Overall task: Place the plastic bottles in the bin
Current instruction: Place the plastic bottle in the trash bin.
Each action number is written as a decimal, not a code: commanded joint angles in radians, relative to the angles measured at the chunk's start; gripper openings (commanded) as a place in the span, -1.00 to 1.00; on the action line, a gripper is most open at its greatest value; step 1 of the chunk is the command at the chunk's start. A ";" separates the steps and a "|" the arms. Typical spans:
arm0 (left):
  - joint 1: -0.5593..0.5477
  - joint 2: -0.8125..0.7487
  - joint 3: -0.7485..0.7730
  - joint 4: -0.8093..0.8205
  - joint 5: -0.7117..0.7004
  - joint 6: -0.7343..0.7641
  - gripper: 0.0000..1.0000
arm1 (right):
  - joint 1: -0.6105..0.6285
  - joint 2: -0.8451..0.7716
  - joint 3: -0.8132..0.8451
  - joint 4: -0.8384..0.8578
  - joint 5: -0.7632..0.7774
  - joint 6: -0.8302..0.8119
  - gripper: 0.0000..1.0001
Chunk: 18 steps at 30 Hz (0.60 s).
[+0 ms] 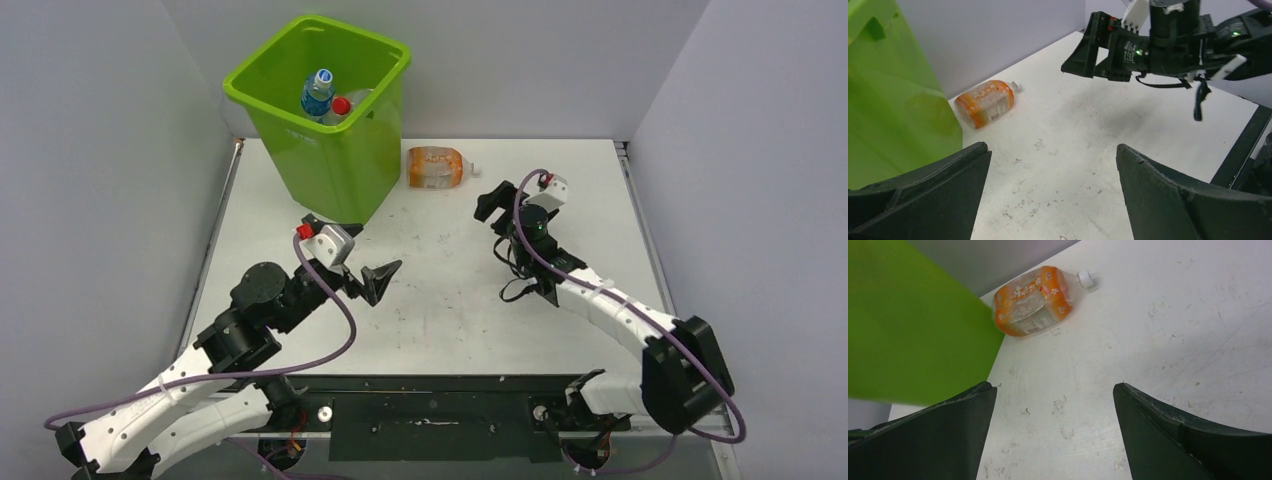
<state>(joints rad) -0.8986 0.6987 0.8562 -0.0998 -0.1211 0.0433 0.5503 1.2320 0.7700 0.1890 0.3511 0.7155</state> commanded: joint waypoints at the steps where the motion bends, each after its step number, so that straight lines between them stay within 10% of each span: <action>1: -0.007 -0.048 -0.085 0.017 -0.031 -0.027 0.93 | -0.093 0.178 0.044 0.222 -0.064 0.127 0.79; 18: -0.010 -0.035 -0.203 0.126 -0.093 -0.032 0.92 | -0.296 0.914 0.509 0.508 -0.294 0.448 0.83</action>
<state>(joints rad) -0.9039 0.6506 0.6495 -0.0399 -0.1867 0.0181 0.2405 2.0804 1.1507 0.5720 0.1204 1.0206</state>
